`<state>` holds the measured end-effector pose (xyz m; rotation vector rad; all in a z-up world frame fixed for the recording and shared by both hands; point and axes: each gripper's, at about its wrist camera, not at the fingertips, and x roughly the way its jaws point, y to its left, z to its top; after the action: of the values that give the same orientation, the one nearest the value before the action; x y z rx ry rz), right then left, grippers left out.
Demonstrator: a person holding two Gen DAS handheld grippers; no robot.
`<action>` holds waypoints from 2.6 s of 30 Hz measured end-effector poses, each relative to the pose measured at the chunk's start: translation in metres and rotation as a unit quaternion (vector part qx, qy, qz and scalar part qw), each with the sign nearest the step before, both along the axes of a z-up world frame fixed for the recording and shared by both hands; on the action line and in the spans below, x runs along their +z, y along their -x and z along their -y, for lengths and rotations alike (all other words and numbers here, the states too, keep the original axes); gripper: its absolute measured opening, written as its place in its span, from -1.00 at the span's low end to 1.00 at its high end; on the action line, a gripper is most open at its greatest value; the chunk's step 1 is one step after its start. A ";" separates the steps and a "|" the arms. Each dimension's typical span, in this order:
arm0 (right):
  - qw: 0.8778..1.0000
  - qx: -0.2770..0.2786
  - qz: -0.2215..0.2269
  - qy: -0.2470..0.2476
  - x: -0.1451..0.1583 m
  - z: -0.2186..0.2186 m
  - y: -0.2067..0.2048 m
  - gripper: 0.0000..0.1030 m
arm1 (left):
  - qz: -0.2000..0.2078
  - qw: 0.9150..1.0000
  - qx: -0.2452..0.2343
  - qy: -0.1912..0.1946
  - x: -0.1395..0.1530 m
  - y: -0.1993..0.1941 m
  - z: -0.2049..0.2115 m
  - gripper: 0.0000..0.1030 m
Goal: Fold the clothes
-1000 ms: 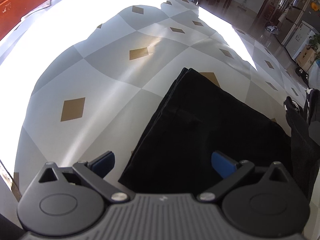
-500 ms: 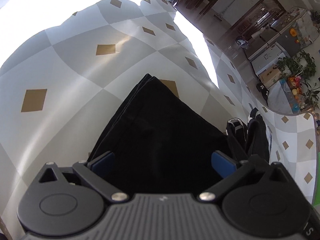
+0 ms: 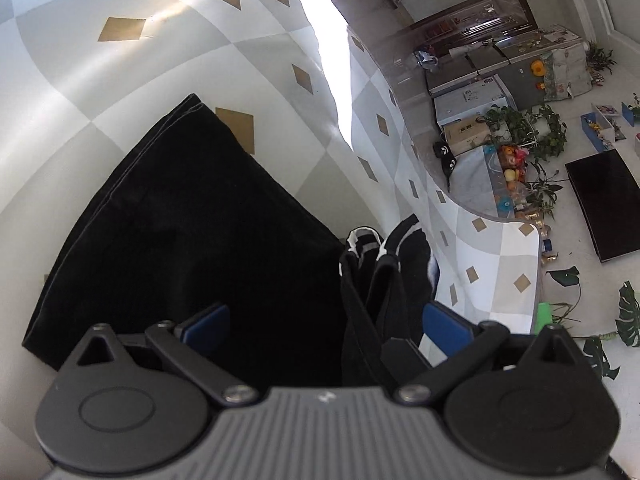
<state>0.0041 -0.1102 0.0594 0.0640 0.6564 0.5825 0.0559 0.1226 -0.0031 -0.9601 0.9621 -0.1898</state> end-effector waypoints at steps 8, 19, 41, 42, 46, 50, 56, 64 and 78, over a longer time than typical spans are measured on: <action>1.000 0.023 -0.004 0.009 -0.004 -0.004 0.005 -0.81 | 0.002 0.998 -0.068 -0.008 0.004 -0.033 0.024 1.00; 0.999 0.036 -0.004 0.022 -0.011 -0.005 0.007 -0.81 | -0.010 0.992 -0.116 0.038 -0.012 -0.056 0.047 0.92; 0.987 0.051 0.018 0.153 -0.019 0.003 0.026 -0.04 | -0.041 0.995 -0.086 -0.042 -0.023 -0.054 0.045 -0.81; 0.984 0.055 0.024 0.167 -0.024 0.002 0.030 -0.03 | -0.041 0.995 -0.086 -0.041 -0.023 -0.053 0.045 -0.81; 0.970 0.069 0.057 0.225 -0.040 -0.005 0.045 -0.02 | -0.041 0.995 -0.085 -0.039 -0.022 -0.051 0.044 -0.81; 0.957 0.089 0.099 0.256 -0.049 -0.015 0.055 0.06 | -0.041 0.994 -0.088 -0.039 -0.020 -0.050 0.045 -0.81; 0.953 0.103 0.122 0.259 -0.062 -0.029 0.054 0.10 | -0.044 0.994 -0.095 -0.044 -0.017 -0.048 0.046 -0.81; 0.943 0.077 0.144 0.290 -0.085 -0.041 0.033 -0.05 | -0.046 0.992 -0.104 -0.049 -0.013 -0.048 0.050 -0.81; 0.963 0.042 0.132 0.231 -0.065 -0.029 0.019 -0.88 | -0.051 0.995 -0.079 -0.023 -0.027 -0.057 0.044 0.45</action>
<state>-0.0152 -0.0814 -0.0052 -0.4738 0.5225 0.4962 0.1133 0.0790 -0.0305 -0.8582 1.1323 -0.2532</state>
